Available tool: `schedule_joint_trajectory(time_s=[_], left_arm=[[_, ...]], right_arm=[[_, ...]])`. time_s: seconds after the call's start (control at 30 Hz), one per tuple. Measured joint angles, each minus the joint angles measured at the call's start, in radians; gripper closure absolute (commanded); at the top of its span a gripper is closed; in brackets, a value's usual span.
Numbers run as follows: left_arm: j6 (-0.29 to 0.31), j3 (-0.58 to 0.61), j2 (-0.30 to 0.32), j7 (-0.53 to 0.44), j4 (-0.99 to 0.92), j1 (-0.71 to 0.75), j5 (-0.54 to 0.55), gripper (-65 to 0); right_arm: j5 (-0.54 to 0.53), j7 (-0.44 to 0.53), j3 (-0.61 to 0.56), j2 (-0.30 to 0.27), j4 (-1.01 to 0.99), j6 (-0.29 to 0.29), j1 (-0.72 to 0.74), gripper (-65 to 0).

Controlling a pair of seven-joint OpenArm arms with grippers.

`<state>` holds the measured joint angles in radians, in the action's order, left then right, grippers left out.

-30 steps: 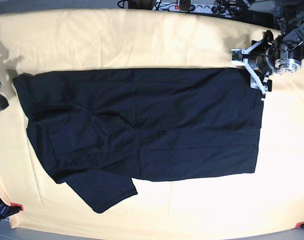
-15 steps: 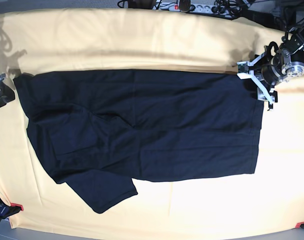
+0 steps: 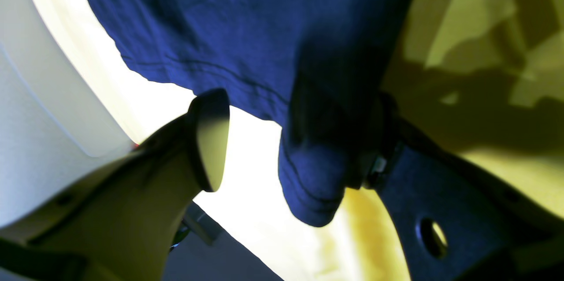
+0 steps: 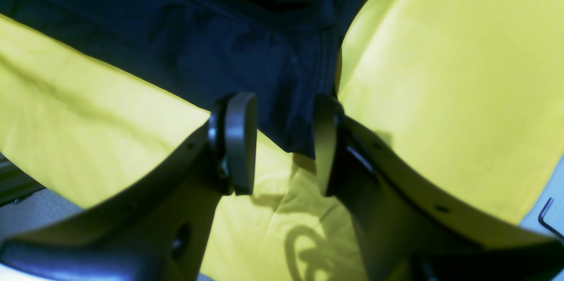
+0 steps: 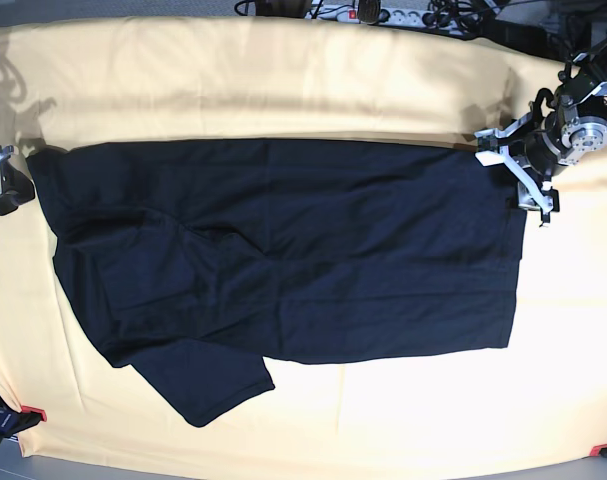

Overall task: Fold the T-shirt properly
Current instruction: 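Grasp the folded shirt's edge with both grippers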

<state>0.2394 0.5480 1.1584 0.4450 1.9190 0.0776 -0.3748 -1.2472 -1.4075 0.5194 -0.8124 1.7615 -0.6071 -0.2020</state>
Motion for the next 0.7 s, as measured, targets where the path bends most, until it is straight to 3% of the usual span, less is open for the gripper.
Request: schedule_joint_trajectory(time_s=[0.53, 0.6, 0.67, 0.7], left_arm=[[-0.008, 0.000, 0.000, -0.001, 0.039, 0.000, -0.003, -33.8], [-0.008, 0.000, -0.001, -0.001, 0.039, 0.000, 0.002, -25.5], [-0.013, 0.000, -0.001, -0.002, 0.039, 0.000, 0.003, -6.0], [-0.027, 0.000, -0.001, -0.002, 0.039, 0.000, -0.006, 0.0]], right_arm=[[-0.026, 0.000, 0.000, 0.000, 0.000, 0.000, 0.000, -24.2], [-0.026, 0.000, 0.000, 0.000, 0.000, 0.000, 0.000, -24.2], [-0.026, 0.000, 0.000, 0.000, 0.000, 0.000, 0.000, -24.2], [-0.025, 0.000, 0.000, 0.001, 0.000, -0.011, 0.000, -24.2]])
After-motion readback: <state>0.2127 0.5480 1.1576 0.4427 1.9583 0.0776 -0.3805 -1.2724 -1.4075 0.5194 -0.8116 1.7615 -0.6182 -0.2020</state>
